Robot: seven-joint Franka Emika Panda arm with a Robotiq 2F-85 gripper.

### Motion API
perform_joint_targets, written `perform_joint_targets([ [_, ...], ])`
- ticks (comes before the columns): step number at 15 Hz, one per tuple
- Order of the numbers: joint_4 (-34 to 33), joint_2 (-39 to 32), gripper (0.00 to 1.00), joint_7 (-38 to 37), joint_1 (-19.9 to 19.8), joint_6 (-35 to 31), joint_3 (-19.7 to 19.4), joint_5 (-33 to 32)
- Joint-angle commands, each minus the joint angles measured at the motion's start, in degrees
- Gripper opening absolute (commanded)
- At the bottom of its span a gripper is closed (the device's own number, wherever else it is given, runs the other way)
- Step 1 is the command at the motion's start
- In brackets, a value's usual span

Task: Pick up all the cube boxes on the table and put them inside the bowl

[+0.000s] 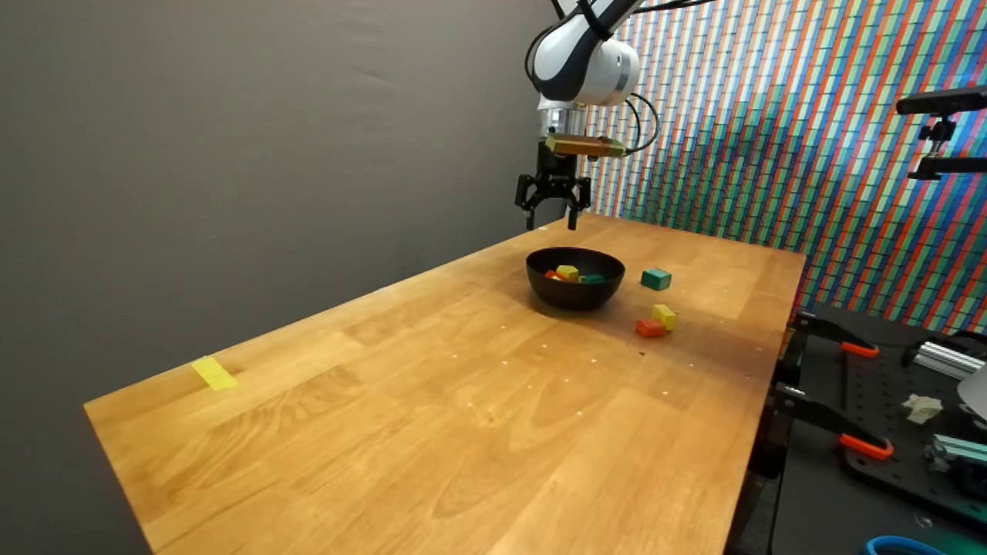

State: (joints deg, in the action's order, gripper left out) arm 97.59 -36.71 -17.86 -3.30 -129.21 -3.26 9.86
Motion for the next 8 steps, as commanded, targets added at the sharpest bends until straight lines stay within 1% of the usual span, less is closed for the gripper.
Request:
perform_joint_targets([
  [1, -8.2, -6.0, 1.00, -5.1, 0.6, 2.7, -0.8, 1.4],
  [3, -8.9, -6.6, 1.00, -7.7, 0.7, 3.3, -1.2, 1.6],
  [8, -7.0, -5.6, 1.00, -12.1, 1.2, 1.3, -3.3, 0.6],
])
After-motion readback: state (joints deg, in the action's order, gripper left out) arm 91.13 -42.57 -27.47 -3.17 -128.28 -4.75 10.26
